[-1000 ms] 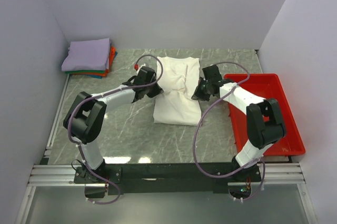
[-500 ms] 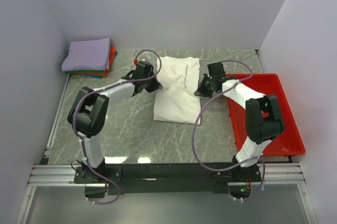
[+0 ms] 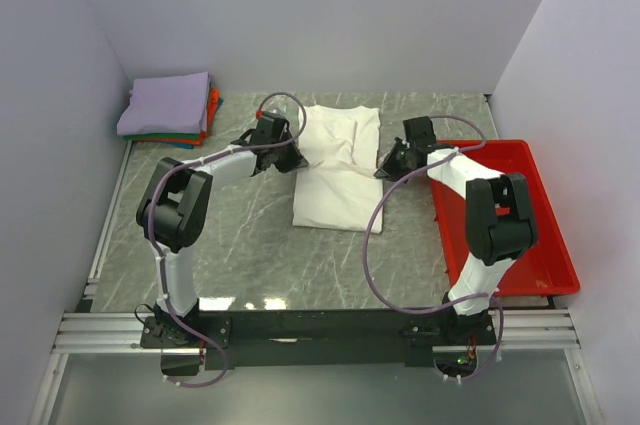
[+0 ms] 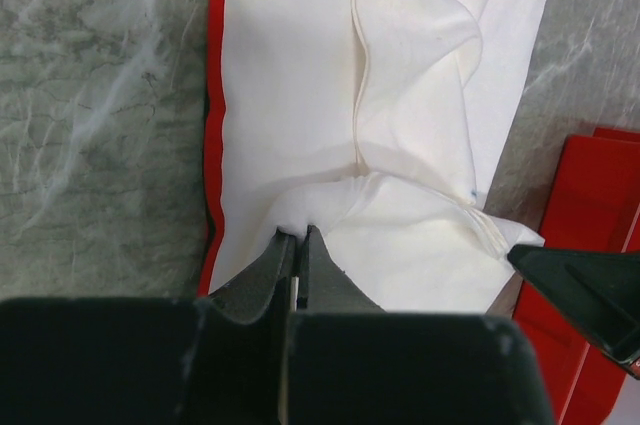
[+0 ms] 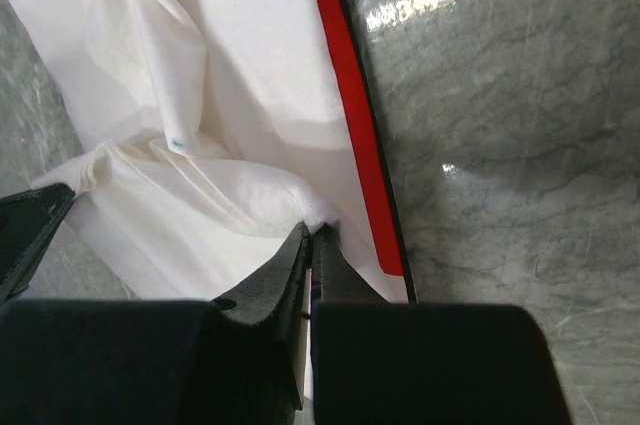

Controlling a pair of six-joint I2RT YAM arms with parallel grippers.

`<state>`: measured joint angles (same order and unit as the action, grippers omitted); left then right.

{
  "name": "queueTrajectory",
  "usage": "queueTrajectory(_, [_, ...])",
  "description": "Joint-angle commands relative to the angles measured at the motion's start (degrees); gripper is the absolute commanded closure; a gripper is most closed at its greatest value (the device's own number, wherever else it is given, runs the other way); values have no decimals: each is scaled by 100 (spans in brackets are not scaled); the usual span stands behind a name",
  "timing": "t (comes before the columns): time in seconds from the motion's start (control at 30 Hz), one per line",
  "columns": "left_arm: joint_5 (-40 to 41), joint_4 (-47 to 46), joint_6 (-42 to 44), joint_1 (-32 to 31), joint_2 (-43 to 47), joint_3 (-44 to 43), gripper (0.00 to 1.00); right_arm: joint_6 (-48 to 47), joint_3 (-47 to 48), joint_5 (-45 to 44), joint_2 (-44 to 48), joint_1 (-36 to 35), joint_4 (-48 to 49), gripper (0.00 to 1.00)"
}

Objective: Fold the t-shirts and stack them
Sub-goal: Fold the tshirt

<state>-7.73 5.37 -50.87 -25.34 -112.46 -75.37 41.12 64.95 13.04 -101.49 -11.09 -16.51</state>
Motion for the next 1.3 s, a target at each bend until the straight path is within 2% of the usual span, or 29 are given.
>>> queueTrajectory(0.0, [-10,-18,183,64,31,-232,99,36,273,49,59,142,315,100])
queueTrajectory(0.17, [-18,-9,183,108,111,-179,99,54,317,155,95,186,359,100])
queueTrajectory(0.27, [-18,52,244,117,128,-249,95,45,352,173,86,204,368,100])
queueTrajectory(0.43, [-124,96,315,179,154,-355,72,-8,535,304,-37,257,264,100])
queueTrajectory(0.47, [-150,96,341,196,181,-347,67,-34,597,339,-98,265,193,97])
queueTrajectory(0.5, [-150,88,359,214,294,-303,54,-104,711,357,-116,257,140,91])
queueTrajectory(0.53, [-150,79,376,223,374,-276,48,-157,773,375,-134,265,26,75])
queueTrajectory(0.6, [-159,35,438,240,680,-180,41,-271,861,296,-47,265,-123,62])
queueTrajectory(0.67, [-194,-131,377,232,901,48,40,-315,844,235,163,265,-194,50])
queueTrajectory(0.77, [-221,-194,245,127,1191,312,43,-386,818,-29,437,195,-370,43])
queueTrajectory(0.83, [-168,-211,210,-58,1280,392,53,-421,765,-108,586,117,-458,43])
queueTrajectory(0.87, [-142,-211,201,-137,1280,401,63,-430,695,-108,630,64,-423,43])
queueTrajectory(0.93, [-54,-220,148,-392,1219,392,69,-404,485,-179,744,-103,-353,43])
queueTrajectory(0.97, [-10,-246,130,-462,1166,392,79,-386,405,-222,771,-191,-318,44])
queueTrajectory(1.03, [-10,-247,34,-638,929,339,90,-351,186,-336,798,-331,-204,44])
queueTrajectory(1.07, [-18,-255,-1,-717,772,348,99,-316,115,-346,780,-471,-160,44])
queueTrajectory(1.27, [-36,-852,-247,-867,472,1006,99,-219,-359,-557,376,-841,113,44])
